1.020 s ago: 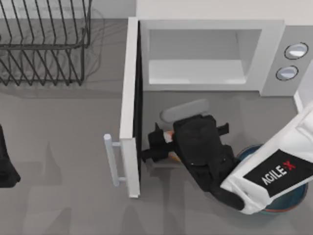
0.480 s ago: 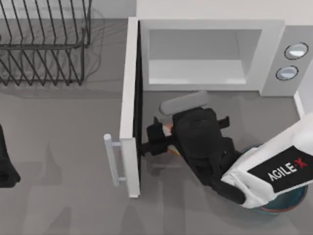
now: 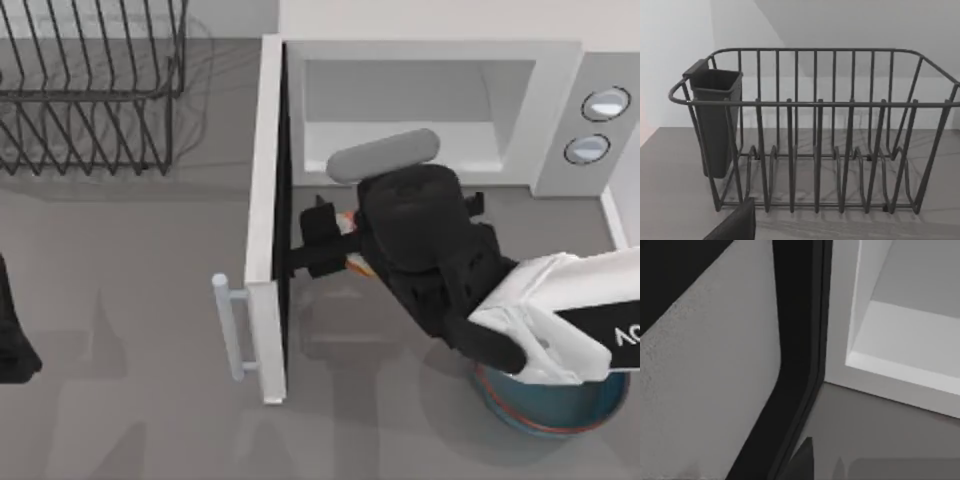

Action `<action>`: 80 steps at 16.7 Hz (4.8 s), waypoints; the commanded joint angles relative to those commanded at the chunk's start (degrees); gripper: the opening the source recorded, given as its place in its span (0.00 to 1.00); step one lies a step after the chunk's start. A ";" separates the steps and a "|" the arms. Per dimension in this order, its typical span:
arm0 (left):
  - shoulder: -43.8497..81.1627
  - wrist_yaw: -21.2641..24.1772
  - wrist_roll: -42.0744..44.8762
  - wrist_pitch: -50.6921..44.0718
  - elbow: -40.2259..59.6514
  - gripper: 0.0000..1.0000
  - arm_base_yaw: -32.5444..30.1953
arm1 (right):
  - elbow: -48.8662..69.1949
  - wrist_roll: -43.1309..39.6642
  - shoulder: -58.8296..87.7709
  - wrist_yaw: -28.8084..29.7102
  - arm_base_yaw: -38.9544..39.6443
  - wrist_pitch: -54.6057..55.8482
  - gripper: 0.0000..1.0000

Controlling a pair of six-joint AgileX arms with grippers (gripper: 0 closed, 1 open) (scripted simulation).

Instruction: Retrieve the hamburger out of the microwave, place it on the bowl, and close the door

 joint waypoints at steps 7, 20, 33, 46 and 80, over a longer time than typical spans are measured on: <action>0.00 0.00 0.00 0.00 0.00 1.00 0.00 | 0.36 0.11 -2.35 -0.08 -0.09 -3.40 0.00; 0.00 0.00 0.00 0.00 0.00 1.00 0.00 | 0.63 -42.45 -0.11 -43.79 -13.51 -26.37 0.00; 0.00 0.00 0.00 0.00 0.00 1.00 0.00 | -4.39 -106.05 -1.03 -88.57 -45.67 -62.94 0.00; 0.00 0.00 0.00 0.00 0.00 1.00 0.00 | -7.74 -99.04 0.73 -88.60 -43.43 -51.11 0.00; 0.00 0.00 0.00 0.00 0.00 1.00 0.00 | -10.17 -91.55 -0.21 -88.45 -42.25 -43.45 1.00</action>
